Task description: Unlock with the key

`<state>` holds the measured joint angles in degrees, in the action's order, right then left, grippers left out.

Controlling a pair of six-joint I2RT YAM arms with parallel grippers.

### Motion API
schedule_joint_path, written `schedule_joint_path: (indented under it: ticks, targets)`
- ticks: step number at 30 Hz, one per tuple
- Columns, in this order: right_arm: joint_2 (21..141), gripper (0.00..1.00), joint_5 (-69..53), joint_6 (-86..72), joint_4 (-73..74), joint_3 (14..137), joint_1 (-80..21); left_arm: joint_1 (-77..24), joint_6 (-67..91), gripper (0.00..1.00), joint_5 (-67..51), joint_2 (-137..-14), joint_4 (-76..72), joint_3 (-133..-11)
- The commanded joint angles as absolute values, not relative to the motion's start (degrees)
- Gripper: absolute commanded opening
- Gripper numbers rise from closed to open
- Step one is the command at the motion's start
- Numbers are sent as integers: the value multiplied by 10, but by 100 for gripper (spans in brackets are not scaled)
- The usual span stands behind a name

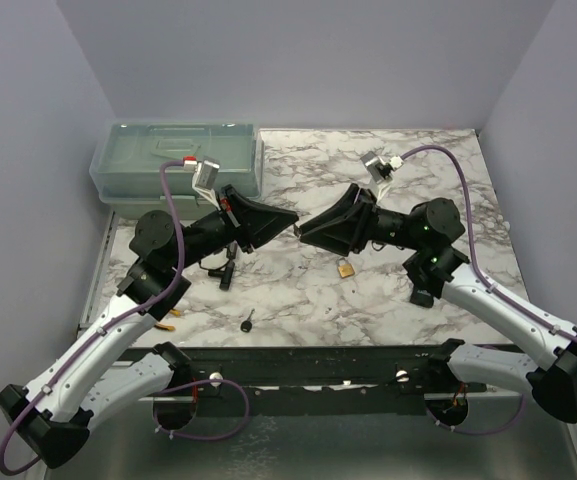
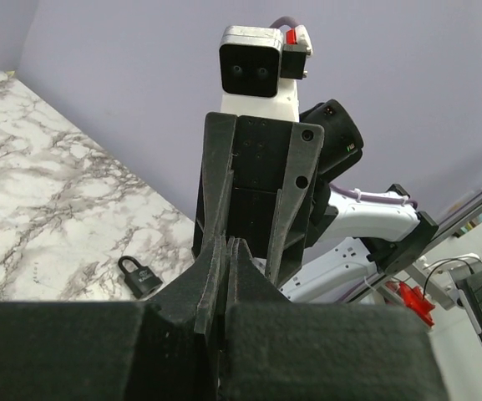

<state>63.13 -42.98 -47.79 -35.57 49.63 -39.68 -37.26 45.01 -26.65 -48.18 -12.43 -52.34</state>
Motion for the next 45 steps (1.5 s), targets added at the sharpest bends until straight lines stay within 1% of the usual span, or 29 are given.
schedule_joint_path:
  ticks: [1, 17, 20, 23, 30, 31, 37, 38, 40, 41, 42, 45]
  targets:
    - [640, 39, -442, -495, -391, 509, -396, -374, 463, 0, -285, -479, -161, -509]
    - [656, 31, -451, -506, -394, 509, -396, -373, 473, 0, -280, -486, -187, -489]
    - [656, 25, -448, -504, -389, 510, -396, -373, 474, 0, -279, -488, -189, -486]
    - [658, 22, -447, -503, -388, 510, -396, -373, 474, 0, -279, -489, -190, -485]
    - [665, 1, -456, -505, -387, 512, -396, -373, 473, 0, -270, -488, -192, -478]
    - [666, 1, -458, -505, -385, 511, -396, -373, 472, 0, -268, -487, -192, -477]
    - [661, 0, -459, -503, -376, 504, -396, -373, 469, 0, -258, -487, -193, -473]
    - [660, 3, -458, -502, -373, 504, -396, -373, 469, 0, -255, -486, -193, -472]
    - [656, 17, -454, -502, -367, 502, -396, -373, 469, 0, -245, -481, -194, -468]
    - [654, 22, -451, -502, -364, 500, -396, -373, 468, 0, -240, -478, -193, -466]
    - [653, 25, -449, -501, -362, 498, -396, -373, 468, 0, -236, -476, -193, -464]
    - [650, 26, -445, -501, -360, 495, -396, -373, 467, 0, -226, -469, -193, -458]
